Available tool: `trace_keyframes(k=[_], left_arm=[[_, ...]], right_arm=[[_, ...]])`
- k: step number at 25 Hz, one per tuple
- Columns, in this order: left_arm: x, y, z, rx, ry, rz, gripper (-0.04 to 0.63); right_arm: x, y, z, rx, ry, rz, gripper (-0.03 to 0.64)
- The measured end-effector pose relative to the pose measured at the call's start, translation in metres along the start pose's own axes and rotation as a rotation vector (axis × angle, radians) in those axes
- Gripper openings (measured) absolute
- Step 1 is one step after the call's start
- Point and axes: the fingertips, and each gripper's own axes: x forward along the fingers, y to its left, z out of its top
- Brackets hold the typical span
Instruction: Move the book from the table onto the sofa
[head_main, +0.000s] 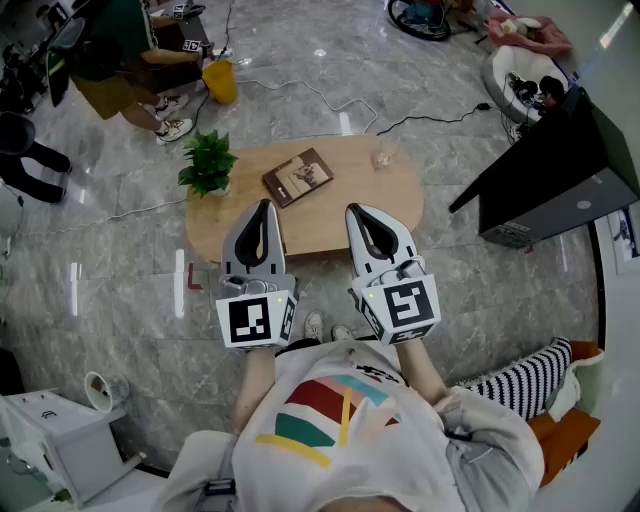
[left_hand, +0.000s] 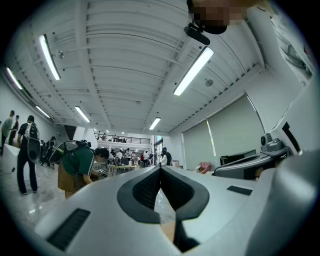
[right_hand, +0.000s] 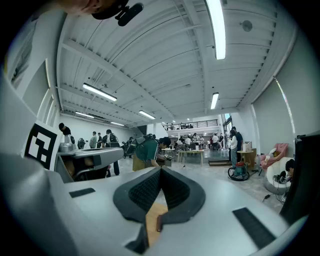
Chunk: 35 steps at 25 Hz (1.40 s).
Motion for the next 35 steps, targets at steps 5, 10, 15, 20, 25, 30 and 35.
trace_keyframes(k=[5,10,15,20,25,30,35], left_arm=[[-0.007,0.012,-0.003,-0.007,0.001,0.001,0.006],[-0.011,0.031,-0.004,-0.016,-0.003,0.012,0.006],[-0.015,0.058,-0.005,-0.037,-0.011,0.025,0.006],[-0.019,0.089,-0.011,-0.066,-0.015,0.039,0.006],[-0.014,0.114,-0.027,-0.104,0.007,0.047,0.006],[0.008,0.13,-0.042,-0.13,0.03,0.048,0.006],[0.04,0.143,-0.059,-0.141,0.056,0.071,0.006]], right_arm=[[0.005,0.012,-0.003,-0.004,0.004,0.006,0.008],[0.014,0.024,-0.005,0.018,-0.004,0.004,0.008],[0.032,0.042,-0.005,0.006,0.007,0.018,0.008],[0.052,0.059,-0.016,-0.007,0.047,0.02,0.008],[0.061,0.055,-0.021,0.001,0.077,-0.032,0.008],[0.081,0.043,-0.029,0.003,0.111,-0.049,0.008],[0.116,0.024,-0.043,0.015,0.146,-0.03,0.008]])
